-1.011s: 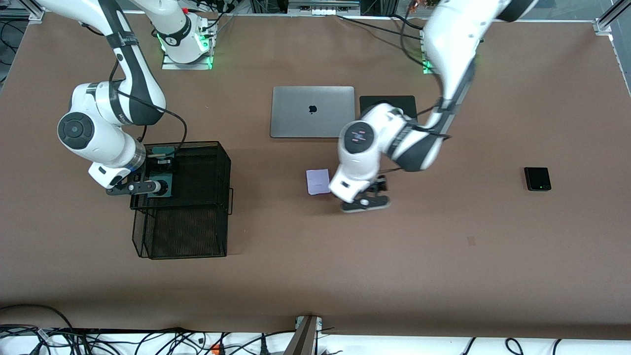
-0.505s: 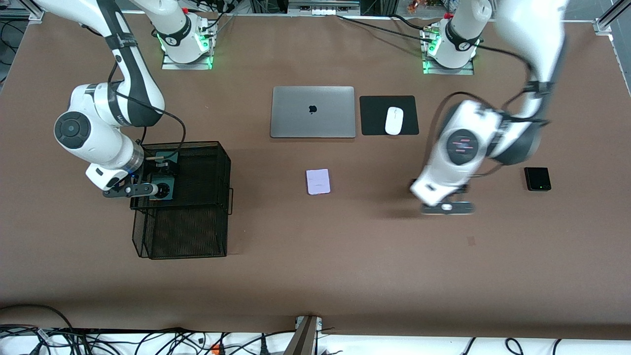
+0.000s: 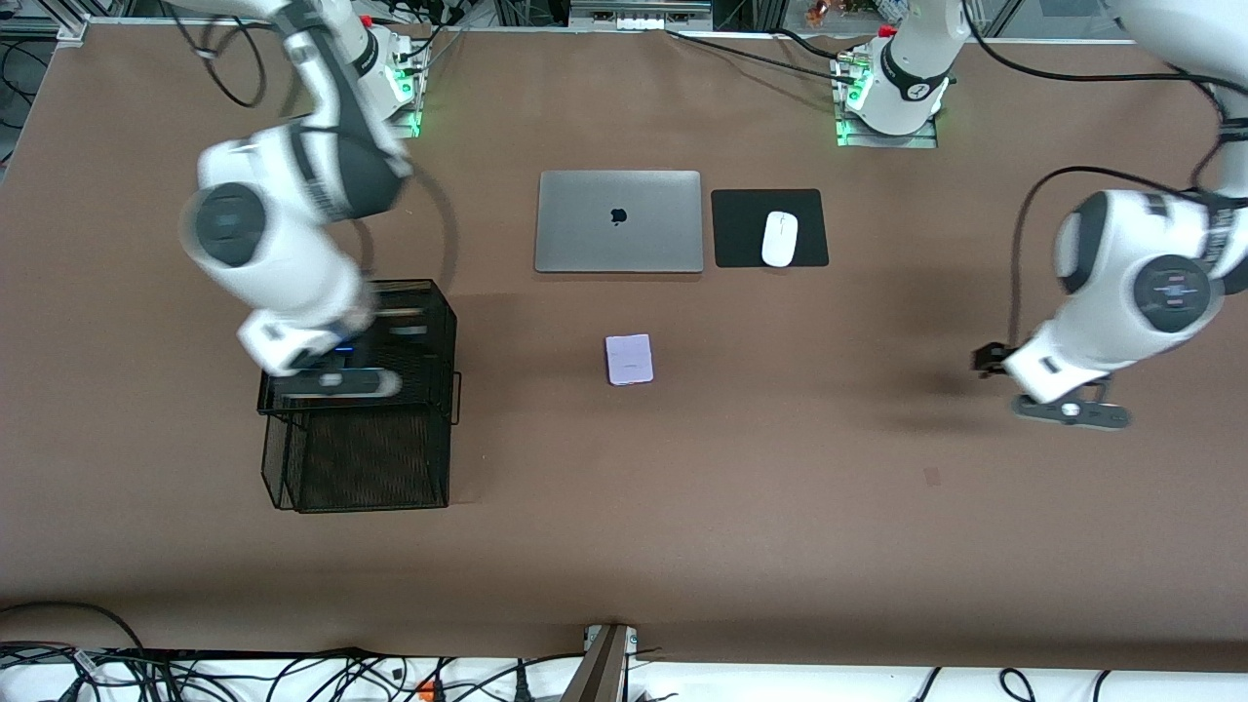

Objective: Place phones with both arms
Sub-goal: 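Grasp the HUAWEI phone while the left gripper reaches the black phone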

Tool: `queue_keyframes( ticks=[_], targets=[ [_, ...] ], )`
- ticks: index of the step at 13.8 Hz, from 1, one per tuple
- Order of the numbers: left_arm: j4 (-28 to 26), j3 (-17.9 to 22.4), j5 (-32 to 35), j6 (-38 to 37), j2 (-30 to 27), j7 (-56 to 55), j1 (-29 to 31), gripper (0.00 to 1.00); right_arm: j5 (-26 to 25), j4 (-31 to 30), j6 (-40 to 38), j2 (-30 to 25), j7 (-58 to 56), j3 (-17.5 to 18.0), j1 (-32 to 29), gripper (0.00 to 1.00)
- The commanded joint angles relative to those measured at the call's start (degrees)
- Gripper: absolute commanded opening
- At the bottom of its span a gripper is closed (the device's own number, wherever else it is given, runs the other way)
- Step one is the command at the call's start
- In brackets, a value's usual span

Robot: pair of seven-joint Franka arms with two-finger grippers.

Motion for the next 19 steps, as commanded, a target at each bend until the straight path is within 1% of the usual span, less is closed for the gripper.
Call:
queue_keyframes(
  ticks=[1, 2, 4, 6, 8, 9, 12, 13, 15, 16, 19],
  targets=[
    [-2.11, -1.04, 0.59, 3.16, -1.57, 7.39, 6.36, 1.0, 2.15, 11.9, 0.29, 11.52, 6.06, -0.33, 6.7, 0.99],
    [-2.28, -1.04, 0.59, 3.52, -1.57, 8.28, 8.38, 1.0, 3.64, 13.84, 3.62, 14.59, 7.99, -0.41, 9.08, 0.99],
    [-4.3, -1.13, 0.59, 7.1, -1.75, 9.59, 12.16, 1.0, 4.09, 14.83, 9.95, 18.74, 10.03, -0.33, 12.26, 0.99],
    [-8.15, -1.13, 0.59, 13.51, -1.75, 10.75, 14.98, 1.0, 4.09, 14.83, 13.22, 21.73, 10.12, -0.33, 14.63, 0.99],
    [-14.04, -1.13, 0.59, 22.55, -1.66, 10.66, 18.06, 1.0, 4.01, 14.91, 15.42, 24.37, 10.39, -0.41, 17.0, 0.99],
    [-15.98, -1.04, 0.59, 25.21, -1.4, 10.31, 19.03, 1.0, 4.01, 14.91, 16.73, 25.25, 10.56, -0.41, 17.71, 0.99],
    [-18.36, -1.13, 0.5, 28.39, -0.35, 9.52, 21.58, 1.0, 3.66, 14.91, 18.15, 26.67, 10.48, -0.42, 18.95, 0.99],
    [-20.02, -1.13, 0.5, 30.49, -0.26, 9.52, 22.28, 1.0, 3.13, 14.74, 18.06, 26.75, 9.95, -0.42, 19.12, 0.99],
    [-22.23, -1.13, 0.5, 34.1, 0.53, 9.52, 22.73, 1.0, -0.98, 14.48, 17.89, 27.19, 9.51, -0.5, 19.92, 0.99],
    [-22.32, -1.04, 0.5, 35.33, 1.41, 9.52, 23.16, 1.0, -2.57, 14.39, 17.89, 27.63, 9.42, -0.5, 20.0, 0.99],
    [-22.33, -1.04, 0.59, 37.54, 3.78, 9.43, 23.87, 1.0, -4.43, 14.39, 18.06, 29.21, 8.46, -0.5, 20.88, 1.0]
  ],
)
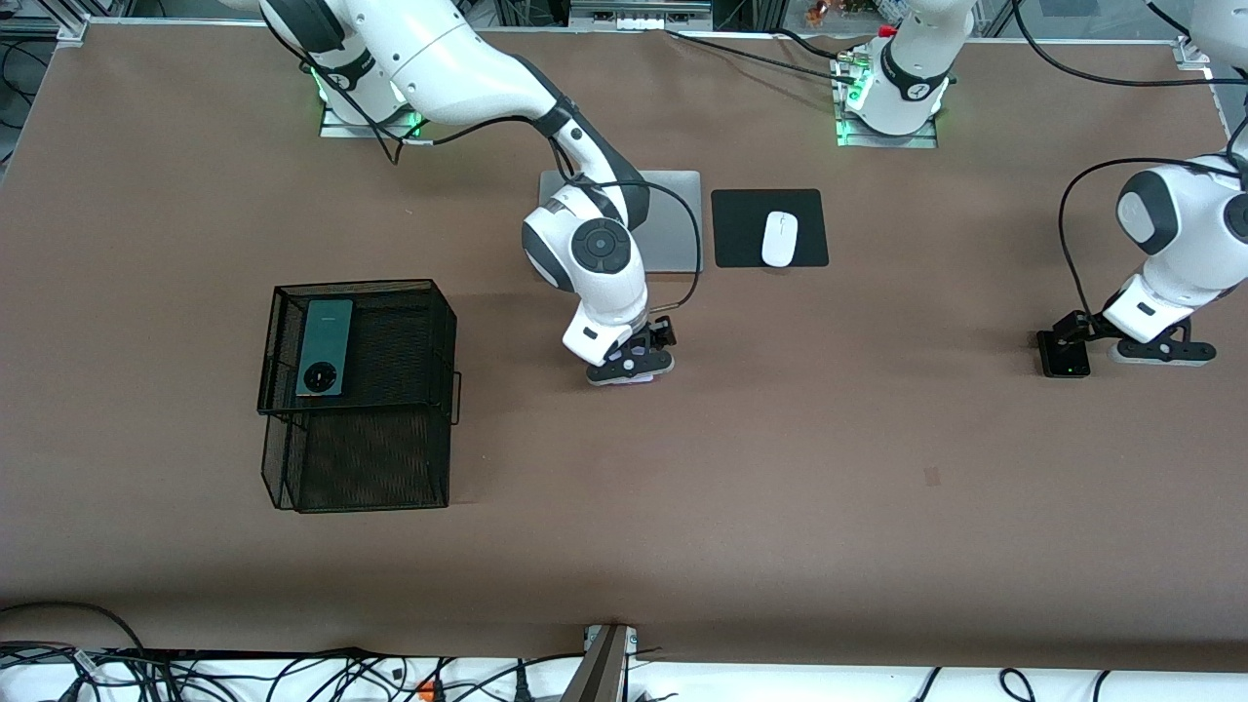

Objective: Place phones with both arms
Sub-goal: 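Close the left gripper on the black flip phone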

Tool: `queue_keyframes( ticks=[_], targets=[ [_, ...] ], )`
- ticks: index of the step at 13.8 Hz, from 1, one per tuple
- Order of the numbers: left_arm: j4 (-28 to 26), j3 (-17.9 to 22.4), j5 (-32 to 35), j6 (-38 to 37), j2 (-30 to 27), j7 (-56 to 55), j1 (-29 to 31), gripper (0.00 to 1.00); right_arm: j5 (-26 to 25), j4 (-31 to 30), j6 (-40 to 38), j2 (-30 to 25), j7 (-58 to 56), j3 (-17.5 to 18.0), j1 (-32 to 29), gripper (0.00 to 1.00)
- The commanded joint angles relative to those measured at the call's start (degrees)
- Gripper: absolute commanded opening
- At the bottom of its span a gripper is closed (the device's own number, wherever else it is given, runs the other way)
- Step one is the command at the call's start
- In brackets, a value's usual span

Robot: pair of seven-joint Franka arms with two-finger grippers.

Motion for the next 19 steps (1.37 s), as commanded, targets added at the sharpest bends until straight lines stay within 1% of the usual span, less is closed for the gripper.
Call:
queue_keyframes(
  ticks=[1, 8, 13, 19],
  targets=[
    [-0.13, -0.88, 0.5, 1.86, 1.59, -0.32, 1.47, 1.0, -1.14, 1.42, -0.09, 2.13, -2.1, -0.65, 1.15, 1.0],
    [-0.04, -0.88, 0.59, 5.03, 4.58, -0.41, 2.26, 1.0, -1.14, 1.42, 0.26, 2.92, -5.1, -0.65, 0.89, 1.0],
    [-0.04, -0.88, 0.59, 6.35, 6.07, -0.41, 2.7, 1.0, -1.05, 1.42, 5.44, 4.24, -5.45, -0.73, 0.71, 1.0],
    [-0.04, -0.88, 0.67, 6.26, 6.34, -0.32, 2.7, 1.0, -1.23, 1.42, 5.72, 4.59, -5.45, -0.91, 0.71, 1.0]
  ],
)
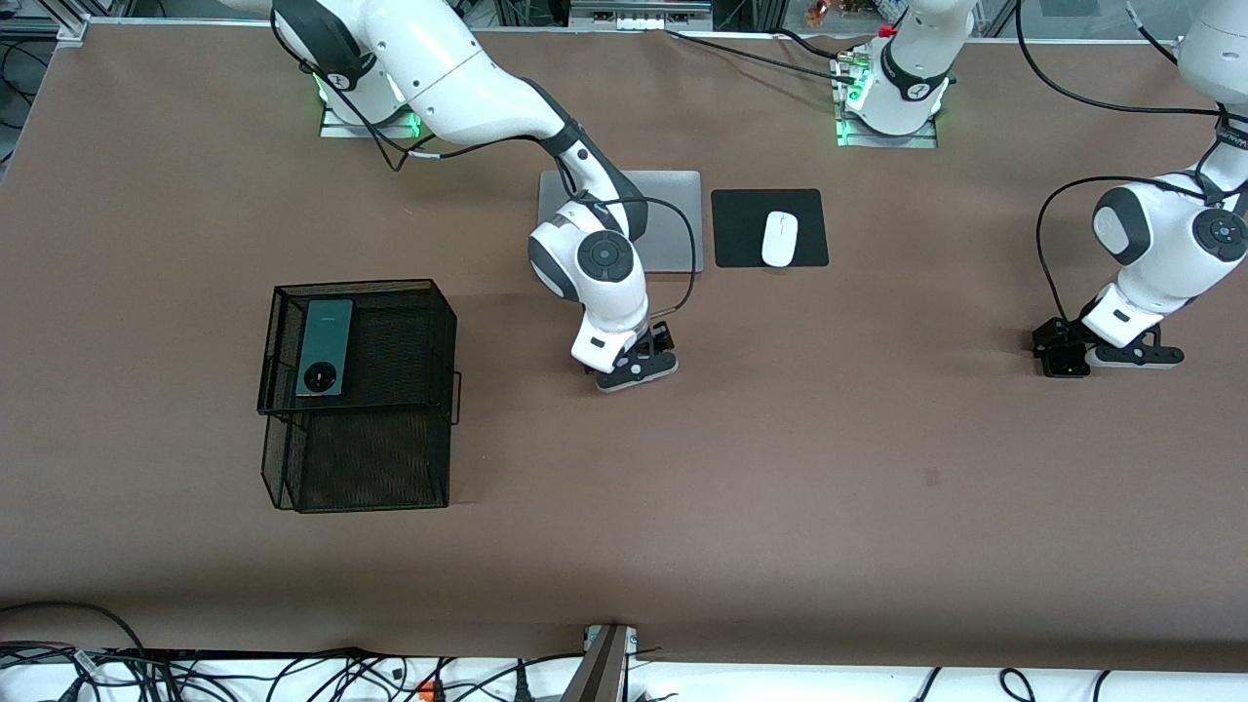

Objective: Place phones with both arms
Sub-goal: 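Close the left gripper on the black flip phone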

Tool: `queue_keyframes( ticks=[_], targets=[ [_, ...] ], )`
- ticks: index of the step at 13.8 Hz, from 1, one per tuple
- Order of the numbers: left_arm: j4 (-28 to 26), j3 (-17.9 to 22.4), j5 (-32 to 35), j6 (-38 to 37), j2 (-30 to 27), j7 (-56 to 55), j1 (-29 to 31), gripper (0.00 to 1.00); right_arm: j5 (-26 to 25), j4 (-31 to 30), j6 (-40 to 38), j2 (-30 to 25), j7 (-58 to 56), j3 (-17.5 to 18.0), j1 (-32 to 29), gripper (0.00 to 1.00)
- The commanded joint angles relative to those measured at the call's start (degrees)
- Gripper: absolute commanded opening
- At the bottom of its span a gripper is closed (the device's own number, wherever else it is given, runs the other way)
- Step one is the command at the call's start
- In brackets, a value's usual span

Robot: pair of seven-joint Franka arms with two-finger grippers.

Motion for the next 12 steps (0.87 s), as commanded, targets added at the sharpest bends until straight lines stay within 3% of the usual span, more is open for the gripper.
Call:
queue_keyframes(
  ticks=[1, 5, 8, 10, 12],
  targets=[
    [0.12, -0.85, 0.67, 0.65, 0.5, -0.31, 0.93, 1.0, -0.63, 1.41, 0.46, 1.04, -0.46, -0.17, 0.08, 0.99],
    [0.12, -0.85, 0.76, 2.06, 1.2, -0.31, 1.28, 0.95, -0.63, 1.41, 0.46, 1.13, -1.86, -0.26, 0.08, 0.99],
    [0.21, -0.85, 0.76, 2.06, 1.29, -0.31, 1.29, 0.75, -0.72, 1.41, 0.46, 1.13, -1.68, -0.26, 0.08, 0.99],
    [0.47, -0.85, 0.76, 2.06, 1.29, -0.39, 1.29, 0.56, -0.72, 1.41, 0.46, 1.21, -1.6, -0.26, 0.08, 0.99],
    [0.82, -0.76, 0.76, 1.97, 1.29, -0.22, 1.2, 0.45, -0.72, 1.41, 0.46, 1.21, -1.68, -0.26, 0.17, 0.99]
  ],
)
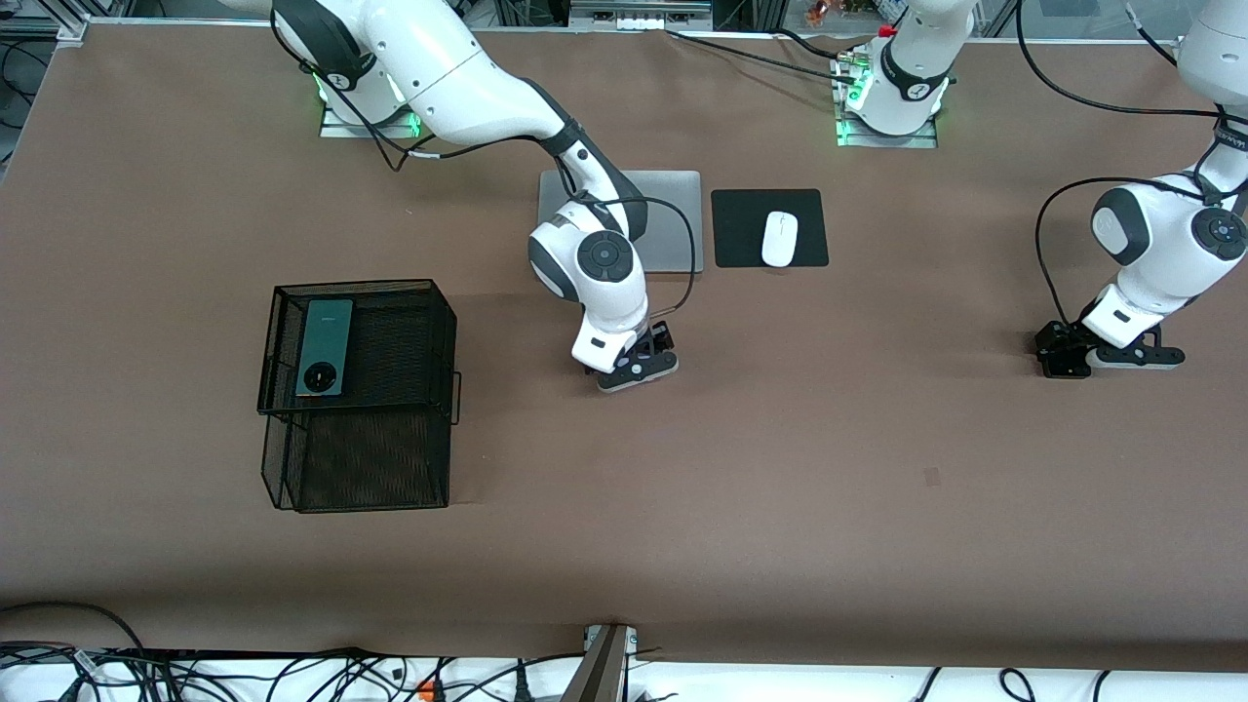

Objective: Place phones with both arms
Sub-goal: 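Close the left gripper on the black flip phone, then carry the HUAWEI to the basket while the left gripper carries the black phone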

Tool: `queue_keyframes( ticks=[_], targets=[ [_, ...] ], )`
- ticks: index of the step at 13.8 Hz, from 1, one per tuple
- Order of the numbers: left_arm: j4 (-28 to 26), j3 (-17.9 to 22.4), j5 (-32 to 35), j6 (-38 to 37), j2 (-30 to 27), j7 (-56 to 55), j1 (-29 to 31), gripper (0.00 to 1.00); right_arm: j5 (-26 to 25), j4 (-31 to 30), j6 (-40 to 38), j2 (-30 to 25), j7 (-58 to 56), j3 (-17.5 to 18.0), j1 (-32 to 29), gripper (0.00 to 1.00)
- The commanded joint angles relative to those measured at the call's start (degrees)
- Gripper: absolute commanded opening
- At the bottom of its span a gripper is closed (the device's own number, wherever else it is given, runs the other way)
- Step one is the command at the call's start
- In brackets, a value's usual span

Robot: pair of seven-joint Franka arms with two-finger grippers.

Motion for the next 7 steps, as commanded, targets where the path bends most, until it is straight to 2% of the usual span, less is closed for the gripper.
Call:
queue_keyframes(
  ticks=[1, 3, 4, 5, 6, 7],
  targets=[
    [1.51, -0.38, 0.76, 0.37, 1.01, -0.43, 0.67, 0.4, -0.7, 1.4, 0.46, 1.21, -0.84, -0.23, 0.17, 0.99],
    [2.39, -0.47, 0.76, -0.16, 1.01, -0.61, 0.06, 0.32, -0.7, 1.4, 0.46, 1.21, -0.75, -0.23, 0.17, 0.99],
    [2.83, -0.47, 0.76, -0.69, 1.01, -0.61, -0.12, 0.28, -0.7, 1.4, 0.46, 1.21, -0.75, -0.23, 0.17, 0.95],
    [3.88, -0.47, 0.76, -1.56, 1.62, -0.61, -0.12, 0.23, -0.7, 1.4, 0.46, 1.21, -0.84, -0.23, 0.17, 0.77],
    [4.67, -0.56, 0.76, -2.18, 2.06, -0.61, -0.12, 0.22, -0.61, 1.4, 0.46, 1.04, -1.1, -0.23, 0.17, 0.49],
    [5.03, -0.56, 0.76, -2.45, 2.15, -0.61, -0.12, 0.2, -0.61, 1.4, 0.38, 1.03, -1.1, -0.23, 0.17, 0.37]
  ],
)
